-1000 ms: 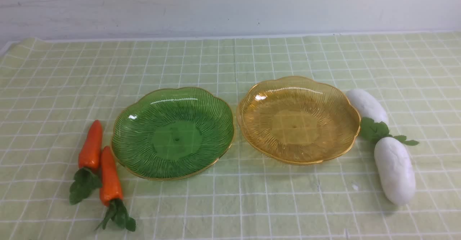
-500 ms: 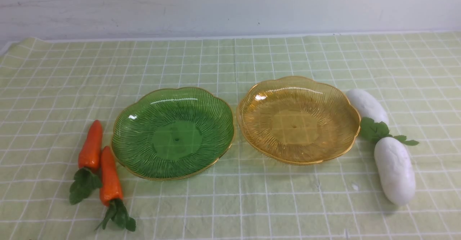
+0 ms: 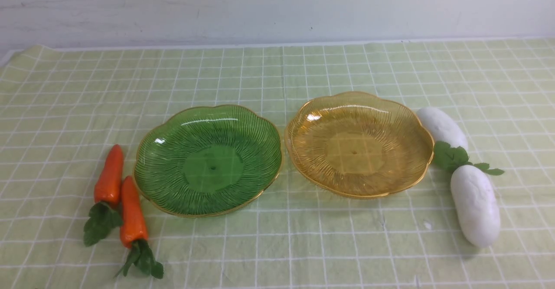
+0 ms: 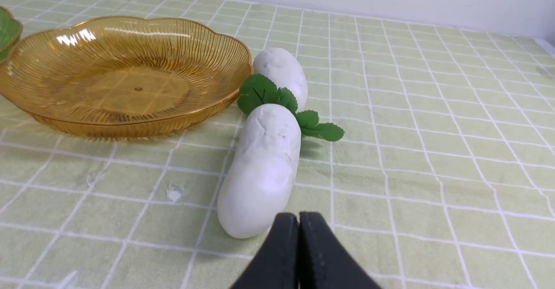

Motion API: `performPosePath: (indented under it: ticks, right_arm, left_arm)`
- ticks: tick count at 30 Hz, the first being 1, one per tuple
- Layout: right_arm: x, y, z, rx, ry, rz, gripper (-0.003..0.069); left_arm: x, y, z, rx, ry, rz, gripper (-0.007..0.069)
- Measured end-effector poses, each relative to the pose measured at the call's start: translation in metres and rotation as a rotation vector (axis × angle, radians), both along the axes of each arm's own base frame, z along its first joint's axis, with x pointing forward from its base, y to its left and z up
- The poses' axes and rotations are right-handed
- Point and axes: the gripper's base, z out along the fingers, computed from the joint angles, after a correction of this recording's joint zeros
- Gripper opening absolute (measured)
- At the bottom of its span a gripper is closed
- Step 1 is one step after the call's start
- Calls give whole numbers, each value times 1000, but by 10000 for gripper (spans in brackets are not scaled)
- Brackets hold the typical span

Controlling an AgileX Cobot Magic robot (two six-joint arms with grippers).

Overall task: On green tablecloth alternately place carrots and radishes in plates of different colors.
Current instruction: 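Place the white radish on the plate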

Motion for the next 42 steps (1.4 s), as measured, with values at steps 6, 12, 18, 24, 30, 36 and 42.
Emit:
performPosePath:
  ticks: [6,12,18,24,30,36,42]
  right_arm:
    - [0,0,0,0,0,0,-15]
    - [0,3,1,190,0,-4,-15]
    - [0,14,4,739,22,0,-15]
    - [1,15,10,952,-16,-3,-15]
    - [-1,16,22,861,-44,41,-15]
    - [7,17,72,575,-15,78,-15]
    - [46,18,73,367,537,29,-11]
  left_arm:
    - [0,0,0,0,0,0,-8]
    - [-1,-8,1,-389,46,34,-8]
    - [-2,-20,6,-987,143,73,-8]
    - [-2,-21,11,-1098,122,67,-8]
    - [-6,-24,33,-1048,87,-5,-8]
    - [0,-30,69,-794,261,-38,-8]
    - [30,-27,66,-468,685,56,-8]
